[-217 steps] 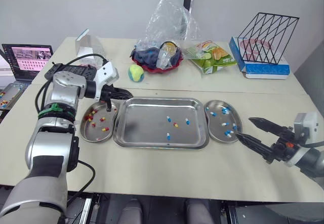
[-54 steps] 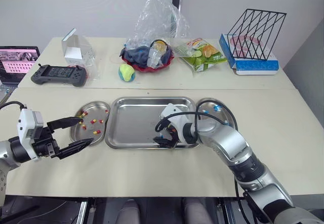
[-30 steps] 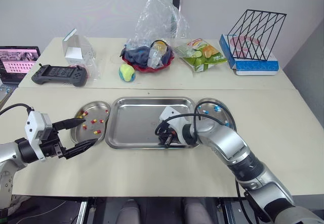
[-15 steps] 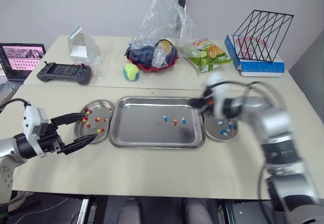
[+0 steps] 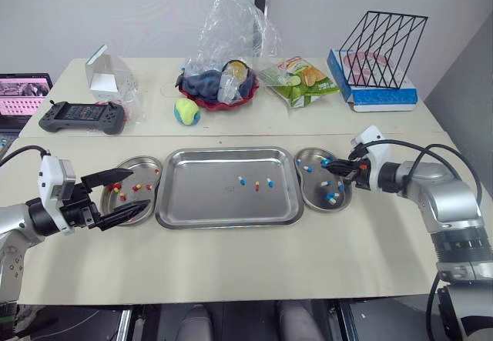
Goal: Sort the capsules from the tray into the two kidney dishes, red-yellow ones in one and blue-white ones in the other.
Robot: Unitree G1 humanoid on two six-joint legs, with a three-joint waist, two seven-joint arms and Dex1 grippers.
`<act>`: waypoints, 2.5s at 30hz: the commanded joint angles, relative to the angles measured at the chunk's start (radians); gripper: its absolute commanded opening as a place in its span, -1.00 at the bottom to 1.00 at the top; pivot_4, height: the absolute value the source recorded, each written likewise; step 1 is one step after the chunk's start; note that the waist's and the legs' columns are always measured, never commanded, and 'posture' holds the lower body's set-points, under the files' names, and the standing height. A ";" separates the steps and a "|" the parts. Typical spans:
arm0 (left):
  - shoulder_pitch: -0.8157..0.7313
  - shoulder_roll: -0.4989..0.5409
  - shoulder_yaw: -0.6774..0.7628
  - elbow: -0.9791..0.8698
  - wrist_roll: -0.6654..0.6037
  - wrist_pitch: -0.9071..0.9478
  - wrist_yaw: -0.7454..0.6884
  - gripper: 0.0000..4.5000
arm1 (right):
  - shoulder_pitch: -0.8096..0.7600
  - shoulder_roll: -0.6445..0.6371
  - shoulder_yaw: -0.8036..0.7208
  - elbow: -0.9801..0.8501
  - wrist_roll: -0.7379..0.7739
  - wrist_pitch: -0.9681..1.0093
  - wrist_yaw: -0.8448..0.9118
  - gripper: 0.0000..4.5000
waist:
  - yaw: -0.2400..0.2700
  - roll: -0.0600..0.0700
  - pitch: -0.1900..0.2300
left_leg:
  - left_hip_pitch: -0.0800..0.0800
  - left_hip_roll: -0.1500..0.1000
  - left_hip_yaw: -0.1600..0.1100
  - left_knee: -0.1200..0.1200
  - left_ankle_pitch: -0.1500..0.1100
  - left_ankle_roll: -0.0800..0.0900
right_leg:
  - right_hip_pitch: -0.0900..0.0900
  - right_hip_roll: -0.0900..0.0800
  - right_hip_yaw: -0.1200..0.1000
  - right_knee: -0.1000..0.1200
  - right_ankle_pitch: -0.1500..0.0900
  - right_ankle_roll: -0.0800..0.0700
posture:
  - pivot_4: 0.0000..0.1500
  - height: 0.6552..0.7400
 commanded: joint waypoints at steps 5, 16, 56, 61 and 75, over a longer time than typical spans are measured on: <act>-0.015 0.020 0.010 0.002 -0.007 -0.001 -0.015 1.00 | -0.015 -0.022 -0.051 -0.019 0.013 -0.047 0.010 0.20 | 0.002 0.000 0.000 | 0.000 0.000 0.000 0.000 0.000 0.000 | 0.000 0.000 0.000 0.000 0.000 0.000 | 1.00 0.95; -0.013 0.088 0.110 0.216 0.042 -0.085 -0.038 1.00 | -0.012 -0.157 -0.283 0.189 0.063 -0.263 0.082 0.99 | 0.004 0.001 0.000 | 0.000 0.000 0.000 0.000 0.000 0.000 | 0.001 0.000 0.000 -0.001 0.000 0.000 | 1.00 0.95; -0.194 0.095 0.155 0.754 0.212 -0.332 0.287 1.00 | 0.135 -0.107 -0.441 0.507 0.065 -0.560 -0.036 0.99 | -0.001 0.001 0.000 | 0.003 0.000 0.001 0.000 0.000 -0.001 | 0.002 0.000 0.001 0.001 0.000 0.000 | 1.00 0.95; -0.203 0.111 0.150 0.750 0.197 -0.295 0.223 1.00 | 0.124 -0.117 -0.426 0.496 0.064 -0.548 -0.022 0.99 | -0.003 0.002 0.000 | 0.003 0.000 0.001 0.000 0.000 -0.001 | 0.002 0.000 0.001 0.002 0.000 0.000 | 1.00 0.95; -0.035 0.078 0.171 0.404 0.064 -0.145 0.022 1.00 | -0.018 -0.040 -0.129 0.121 0.052 -0.335 0.127 0.99 | -0.001 0.002 0.000 | 0.003 0.000 0.001 0.000 0.001 -0.001 | 0.002 0.000 0.001 0.003 0.000 0.000 | 1.00 0.95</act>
